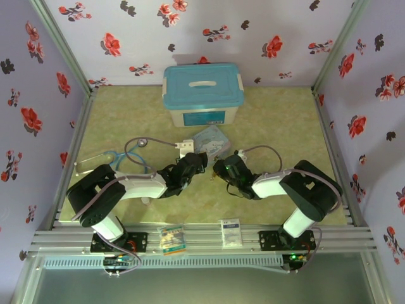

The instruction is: Unlock the padlock with the key

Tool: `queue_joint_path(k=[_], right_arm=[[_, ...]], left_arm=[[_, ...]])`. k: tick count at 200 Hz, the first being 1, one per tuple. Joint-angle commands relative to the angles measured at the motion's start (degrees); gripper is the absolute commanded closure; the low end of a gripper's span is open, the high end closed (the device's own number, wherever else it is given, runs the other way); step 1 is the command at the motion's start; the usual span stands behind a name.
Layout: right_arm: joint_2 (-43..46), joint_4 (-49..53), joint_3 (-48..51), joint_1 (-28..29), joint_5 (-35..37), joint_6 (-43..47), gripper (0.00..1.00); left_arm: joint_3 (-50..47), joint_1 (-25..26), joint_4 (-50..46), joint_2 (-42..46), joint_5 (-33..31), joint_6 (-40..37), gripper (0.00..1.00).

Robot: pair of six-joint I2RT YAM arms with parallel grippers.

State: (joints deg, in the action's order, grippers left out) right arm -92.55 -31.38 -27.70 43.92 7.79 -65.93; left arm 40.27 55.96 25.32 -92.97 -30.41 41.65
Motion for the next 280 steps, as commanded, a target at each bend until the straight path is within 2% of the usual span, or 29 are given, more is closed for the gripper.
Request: queue_joint_path(k=[1, 28, 60, 105, 121, 161, 198, 224, 280], right_arm=[[-0.85, 10.71, 0.64, 0.4, 3.85, 2.36, 0.64], [0.62, 15.15, -1.18, 2.8, 6.49, 4.45, 0.54], [0.79, 17.01, -1.95, 3.43, 6.49, 4.74, 0.55], [1.68, 23.37, -3.67, 5.14, 12.99, 6.68, 0.51], [1.3, 24.66, -5.44, 4.85, 11.73, 9.96, 0.5], [-1.46, 34.06, -13.52, 10.33, 15.5, 15.01, 0.44], [-4.68, 33.05, -15.66, 11.39, 15.93, 13.86, 0.41], [-2.96, 34.32, -15.88, 13.04, 19.68, 13.72, 0.4], [-2.24, 32.26, -17.21, 14.42, 20.21, 14.6, 0.37]], left_arm=[[-4.8, -1.47, -15.92, -2.93, 0.15, 2.16, 0.52], [-5.23, -1.46, -15.65, -2.49, 0.13, 2.29, 0.52], [-5.18, -1.48, -16.01, -2.09, 0.11, 2.19, 0.51], [-3.56, -2.62, -19.0, -2.32, -0.82, 3.13, 0.5], [-3.03, -4.17, -19.96, -3.13, -0.22, 3.19, 0.5], [-2.56, -6.56, -18.54, -3.27, 1.8, 1.72, 0.49], [-1.72, -8.23, -17.49, -3.03, 3.96, 0.72, 0.49], [-1.08, -8.42, -18.54, -2.14, 4.35, -0.35, 0.49], [-3.05, -8.84, -19.12, 6.4, 5.02, 1.34, 0.48]])
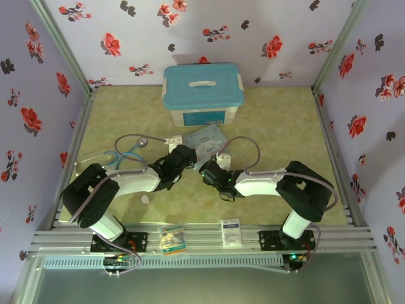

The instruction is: Unlock the padlock with the key

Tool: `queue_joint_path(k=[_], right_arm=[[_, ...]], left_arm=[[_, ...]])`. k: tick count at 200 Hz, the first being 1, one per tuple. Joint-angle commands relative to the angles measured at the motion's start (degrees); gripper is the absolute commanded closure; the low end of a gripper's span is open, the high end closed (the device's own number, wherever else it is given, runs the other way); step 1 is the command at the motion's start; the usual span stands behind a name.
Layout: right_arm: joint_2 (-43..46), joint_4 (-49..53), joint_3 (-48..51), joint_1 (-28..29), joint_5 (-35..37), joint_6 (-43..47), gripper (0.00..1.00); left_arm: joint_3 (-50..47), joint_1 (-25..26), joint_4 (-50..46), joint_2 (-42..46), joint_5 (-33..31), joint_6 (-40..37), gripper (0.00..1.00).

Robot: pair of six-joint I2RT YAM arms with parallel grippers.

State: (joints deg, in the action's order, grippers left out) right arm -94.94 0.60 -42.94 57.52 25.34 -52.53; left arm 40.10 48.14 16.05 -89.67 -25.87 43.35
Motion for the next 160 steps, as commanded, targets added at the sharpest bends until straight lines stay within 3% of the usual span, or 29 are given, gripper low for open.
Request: queue_joint_path(k=[1, 62, 103, 131, 160], right_arm=[[0.08, 0.28, -2.02, 0.83, 2.68, 1.2, 0.37], [-2.68, -4.79, -2.09, 0.84, 2.23, 0.85, 0.32], [-7.7, -2.19, -4.04, 0.82, 2.67, -0.35, 0.35], [-8.81, -0.4, -3.25, 0.78, 3.33, -0.57, 0.4], [-4.36, -0.26, 2.14, 0.53, 3.08, -0.84, 0.5]], left_arm=[[-2.89, -1.11, -9.88, 3.27, 0.52, -0.37, 0.48], [-4.94, -3.49, -8.23, 13.91, 5.59, 3.38, 0.31], [-4.11, -4.15, -8.97, 16.56, 6.26, 3.69, 0.3], [-5.15, -4.19, -7.84, 16.21, 6.35, 4.2, 0.3], [-5.28, -4.16, -8.06, 15.81, 7.02, 4.3, 0.3]])
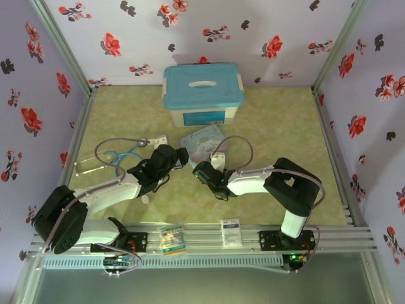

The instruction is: Unlock the padlock with the key

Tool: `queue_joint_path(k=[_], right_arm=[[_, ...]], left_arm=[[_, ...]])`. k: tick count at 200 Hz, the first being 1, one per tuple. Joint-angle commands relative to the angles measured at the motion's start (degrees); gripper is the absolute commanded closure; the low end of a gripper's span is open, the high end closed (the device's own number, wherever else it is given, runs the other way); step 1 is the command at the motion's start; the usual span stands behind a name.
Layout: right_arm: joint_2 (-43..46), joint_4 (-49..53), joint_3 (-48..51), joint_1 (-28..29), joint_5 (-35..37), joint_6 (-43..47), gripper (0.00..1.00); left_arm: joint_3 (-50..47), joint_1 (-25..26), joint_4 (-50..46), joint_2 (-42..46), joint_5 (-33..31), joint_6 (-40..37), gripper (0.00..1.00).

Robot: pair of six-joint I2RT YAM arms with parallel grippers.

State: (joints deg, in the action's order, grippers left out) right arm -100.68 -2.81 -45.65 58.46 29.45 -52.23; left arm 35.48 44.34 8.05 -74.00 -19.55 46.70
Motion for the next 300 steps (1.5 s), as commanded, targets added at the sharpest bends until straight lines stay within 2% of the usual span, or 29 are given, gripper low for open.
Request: queue_joint_path(k=[1, 17, 52, 94, 116, 149, 184, 210, 245, 300], right_arm=[[1.6, 2.98, 5.12, -0.47, -1.04, -1.09, 0.5], [3.5, 0.97, 7.8, -1.25, -2.89, -0.47, 0.49], [1.43, -6.05, 8.3, -5.19, -12.72, 3.5, 0.48], [-1.09, -0.36, 5.83, -5.64, -11.32, 1.31, 0.47], [-2.05, 3.87, 3.96, -4.53, -8.12, 1.42, 0.46], [-5.29, 11.83, -0.34, -4.49, -8.95, -1.03, 0.48], [-5.74, 14.86, -2.58, -4.49, -12.74, -4.9, 0.52], [-6.11, 18.51, -5.81, -4.48, -12.83, -6.13, 0.46], [-6.49, 27.36, -10.1, -4.66, -12.91, -9.19, 0.47], [-5.43, 25.03, -9.29, -5.38, -16.68, -17.05, 0.43]], left_arm=[[-0.72, -0.38, -0.06, 0.15, 0.72, 0.95, 0.3], [-1.2, -0.38, 0.53, 0.32, 0.66, 1.11, 0.3], [-1.43, -0.36, 1.65, -0.85, 0.99, 1.21, 0.3], [-3.87, -0.38, 3.69, -0.65, 1.83, 2.83, 0.3], [-4.67, -0.37, 4.07, -0.38, 1.83, 2.92, 0.3], [-4.62, -0.39, 4.25, -0.09, 1.88, 2.83, 0.3], [-4.07, -0.39, 4.51, 1.73, 2.21, 1.95, 0.29], [-3.69, -0.47, 4.13, 2.51, 2.74, 1.23, 0.29], [-3.78, -0.68, 4.04, 3.57, 3.55, 1.0, 0.29], [-6.82, -0.87, 6.89, 5.27, 4.16, 1.9, 0.29]])
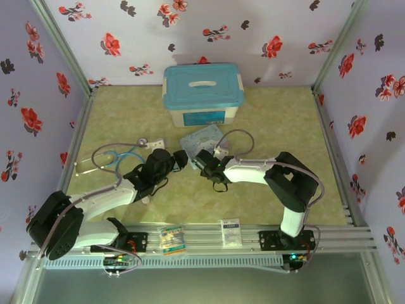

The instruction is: Unlock the padlock with the key

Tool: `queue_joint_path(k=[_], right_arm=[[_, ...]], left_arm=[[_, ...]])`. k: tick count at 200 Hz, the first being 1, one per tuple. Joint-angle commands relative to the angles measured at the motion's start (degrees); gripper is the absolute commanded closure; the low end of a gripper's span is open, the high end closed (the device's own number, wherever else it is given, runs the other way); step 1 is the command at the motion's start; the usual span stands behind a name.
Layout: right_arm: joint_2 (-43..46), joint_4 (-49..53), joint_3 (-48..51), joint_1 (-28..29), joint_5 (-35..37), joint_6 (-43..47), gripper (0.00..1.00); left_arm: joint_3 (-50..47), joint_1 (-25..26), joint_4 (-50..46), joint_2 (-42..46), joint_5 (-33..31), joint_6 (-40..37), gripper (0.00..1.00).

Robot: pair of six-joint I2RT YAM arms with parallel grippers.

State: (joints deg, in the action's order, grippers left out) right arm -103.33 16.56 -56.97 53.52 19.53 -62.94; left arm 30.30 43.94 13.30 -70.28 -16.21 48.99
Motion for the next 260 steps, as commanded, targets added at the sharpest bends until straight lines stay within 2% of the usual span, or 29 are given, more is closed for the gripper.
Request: queue_joint_path(k=[1, 26, 51, 80, 105, 129, 175, 188, 200, 232, 242, 260], right_arm=[[-2.73, 5.72, 1.95, -0.43, -6.77, -6.55, 0.43], [-1.26, 4.56, 2.64, -0.13, -6.52, -9.86, 0.46], [0.69, 6.01, 2.65, 0.16, -4.79, -10.19, 0.54], [1.79, 9.52, 2.56, 0.36, -2.84, -8.81, 0.54], [1.99, 8.5, 3.05, 0.63, -3.25, -8.17, 0.51], [0.81, 7.99, 2.31, 1.06, -1.42, -8.88, 0.53], [0.43, 2.3, 4.25, 1.21, 2.23, -12.76, 0.63], [0.68, 0.48, 5.33, 1.25, 2.82, -13.63, 0.71], [0.67, -1.17, 6.05, 1.3, 2.93, -13.88, 0.72], [0.09, -0.34, 4.85, 2.24, 4.07, -12.88, 0.75], [0.17, -2.42, 5.56, 2.38, 4.26, -13.22, 0.79], [-0.02, -6.99, 6.68, 2.67, 4.73, -14.02, 0.8]], left_arm=[[-1.73, -0.5, 1.64, 1.64, 0.82, -0.35, 0.29], [-3.3, -0.6, 1.83, 3.41, 0.74, -0.22, 0.29], [-4.37, -0.87, 1.93, 5.01, 0.75, -0.12, 0.29], [-5.4, -1.31, 2.33, 6.01, 0.74, 0.22, 0.29], [-5.7, -1.39, 2.78, 5.77, 0.74, 0.49, 0.29], [-5.87, -1.4, 2.88, 5.76, 0.79, 0.67, 0.29], [-5.35, -1.75, 2.31, 5.48, 0.75, 0.25, 0.29], [-4.29, -1.68, 1.46, 5.01, 0.74, -0.35, 0.29], [-3.0, -1.69, 0.46, 4.57, 0.74, -1.28, 0.29], [1.69, -1.87, -2.05, 0.63, 0.75, -4.38, 0.29], [3.33, -2.14, -1.77, -2.7, 0.62, -5.13, 0.27], [9.08, -2.89, -4.66, -9.76, 0.8, -6.07, 0.22]])
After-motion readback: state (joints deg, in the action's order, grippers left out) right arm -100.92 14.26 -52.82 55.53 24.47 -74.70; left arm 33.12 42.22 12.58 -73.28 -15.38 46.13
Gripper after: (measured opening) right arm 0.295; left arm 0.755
